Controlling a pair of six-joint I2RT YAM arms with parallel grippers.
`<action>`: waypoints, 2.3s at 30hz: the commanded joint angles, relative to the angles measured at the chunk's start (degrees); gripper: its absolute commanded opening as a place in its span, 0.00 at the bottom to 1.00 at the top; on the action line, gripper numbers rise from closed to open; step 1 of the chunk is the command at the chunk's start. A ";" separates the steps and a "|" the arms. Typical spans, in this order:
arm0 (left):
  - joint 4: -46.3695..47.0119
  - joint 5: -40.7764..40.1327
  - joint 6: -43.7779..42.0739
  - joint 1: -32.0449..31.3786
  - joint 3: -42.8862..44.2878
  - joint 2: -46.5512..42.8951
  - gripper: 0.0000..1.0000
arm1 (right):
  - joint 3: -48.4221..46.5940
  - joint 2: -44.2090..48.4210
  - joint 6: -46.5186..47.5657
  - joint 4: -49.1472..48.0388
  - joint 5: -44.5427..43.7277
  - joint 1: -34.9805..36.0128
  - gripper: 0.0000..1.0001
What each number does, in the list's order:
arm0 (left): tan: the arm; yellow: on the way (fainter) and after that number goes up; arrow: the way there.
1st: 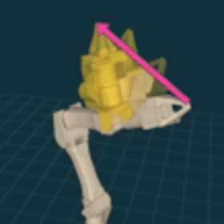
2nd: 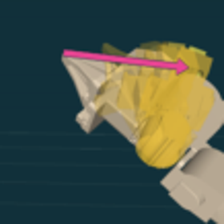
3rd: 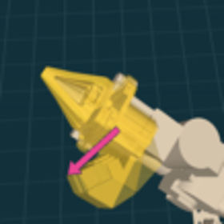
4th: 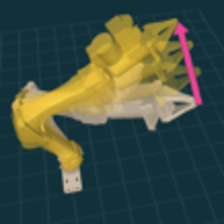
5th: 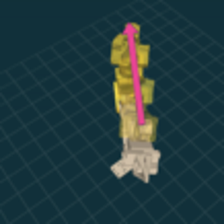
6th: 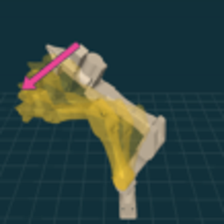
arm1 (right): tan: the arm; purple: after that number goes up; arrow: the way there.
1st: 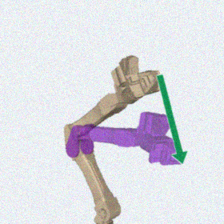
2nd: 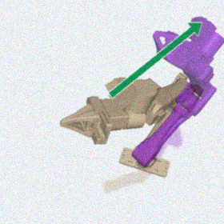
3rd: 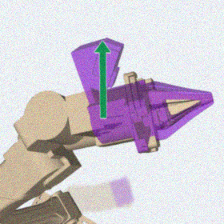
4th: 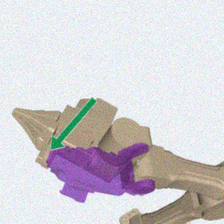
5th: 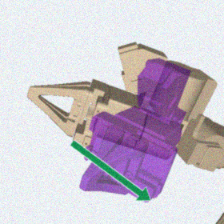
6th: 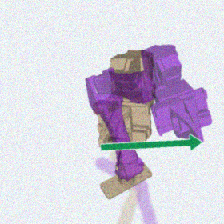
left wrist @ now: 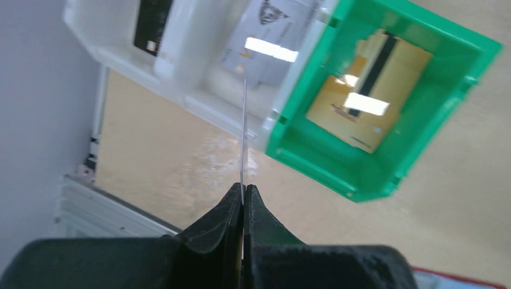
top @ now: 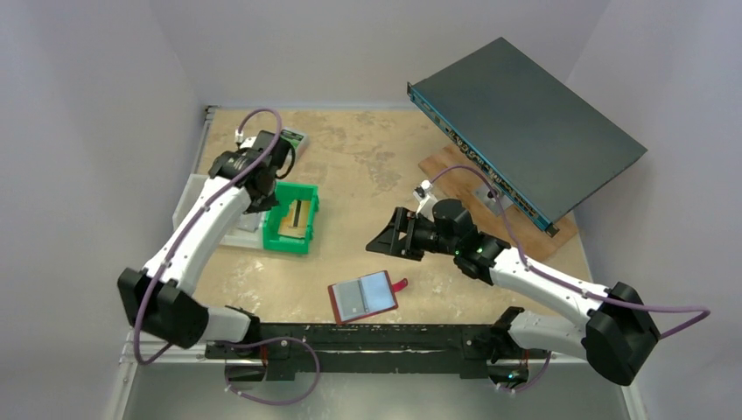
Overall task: Take the credit cards out of the card holder
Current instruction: Place the credit card in the storage box.
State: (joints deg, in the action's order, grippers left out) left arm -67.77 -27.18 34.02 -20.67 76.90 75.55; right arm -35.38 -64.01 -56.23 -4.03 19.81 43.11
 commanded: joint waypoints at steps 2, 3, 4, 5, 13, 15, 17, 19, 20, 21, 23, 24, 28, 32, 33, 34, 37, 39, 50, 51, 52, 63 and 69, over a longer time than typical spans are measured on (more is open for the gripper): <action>-6.71 -17.88 -3.89 3.00 6.40 9.88 0.00 | -3.82 0.92 4.66 3.65 -0.81 0.01 0.80; -6.96 -18.81 -4.21 3.67 7.42 11.83 0.00 | -3.82 0.89 4.84 3.72 -0.56 0.00 0.80; -6.78 -19.16 -4.73 4.29 8.55 13.77 0.00 | -3.70 0.90 4.90 3.69 -0.27 -0.02 0.80; -6.57 -19.21 -5.24 4.74 9.61 15.68 0.00 | -3.61 0.90 5.11 3.75 0.00 0.01 0.79; -2.58 -16.95 -9.48 8.53 14.00 27.77 0.00 | -2.88 2.02 5.69 3.94 -0.43 0.04 0.79; -1.39 -14.59 -10.41 9.72 14.52 30.07 0.00 | -2.64 2.29 5.67 3.94 -0.62 0.04 0.79; -0.06 -13.84 -11.26 10.63 14.61 31.84 0.00 | -2.43 2.50 5.55 3.99 -0.83 0.03 0.79; 0.80 -12.21 -12.00 11.55 14.69 33.24 0.00 | -2.34 2.53 5.51 3.95 -1.00 -0.01 0.79; 1.09 -11.55 -12.16 11.93 14.57 33.82 0.00 | -2.33 2.56 5.51 3.94 -1.12 0.02 0.79; 1.68 -10.16 -12.47 12.25 14.36 34.15 0.00 | -2.33 2.54 5.51 3.96 -1.22 0.04 0.79; 2.84 -8.08 -12.94 12.56 14.05 34.74 0.00 | -2.33 2.43 5.51 3.84 -1.34 0.04 0.79; 2.80 -7.28 -12.94 12.70 14.25 35.28 0.00 | -2.41 2.31 5.51 3.65 -1.37 0.04 0.79; 2.02 -5.72 -12.82 13.31 15.71 37.56 0.00 | -2.45 2.17 5.41 3.37 -1.43 -0.01 0.79; 1.24 -4.98 -12.29 14.23 16.03 38.68 0.00 | -2.18 2.46 5.22 3.37 -1.71 0.04 0.79; 0.92 -4.80 -12.09 14.43 16.19 38.86 0.00 | -2.16 2.50 5.17 3.46 -1.71 0.02 0.79; 0.82 -4.77 -12.05 14.62 16.30 39.00 0.00 | -2.11 2.61 5.16 3.52 -1.78 0.04 0.79; 0.30 -4.00 -12.24 15.10 16.83 39.72 0.02 | -2.07 2.97 5.23 3.89 -1.93 -0.01 0.79; -0.01 -3.39 -12.14 15.21 17.00 40.06 0.03 | -2.09 3.24 5.24 3.94 -2.05 0.02 0.79; -1.22 -2.64 -12.36 15.22 17.28 37.27 0.11 | -1.80 4.32 5.47 5.40 -2.79 0.03 0.79; -1.14 -2.55 -12.32 15.22 17.12 36.56 0.12 | -1.85 4.38 5.49 5.51 -2.95 0.02 0.79; -1.15 -2.41 -12.43 15.22 17.06 36.06 0.12 | -1.88 4.41 5.51 5.71 -3.13 -0.02 0.79; 0.82 10.65 -12.25 15.04 11.80 21.95 0.17 | -3.37 2.50 8.17 9.87 -7.37 0.27 0.84; 6.18 26.41 -10.94 12.26 0.79 8.02 0.40 | -5.57 -1.26 10.66 13.42 -13.25 3.95 0.86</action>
State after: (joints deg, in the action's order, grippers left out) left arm -65.32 -13.69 21.96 -6.33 83.48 91.53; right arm -36.99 -63.13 -48.45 6.83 12.12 44.31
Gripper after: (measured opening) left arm 0.350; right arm 0.853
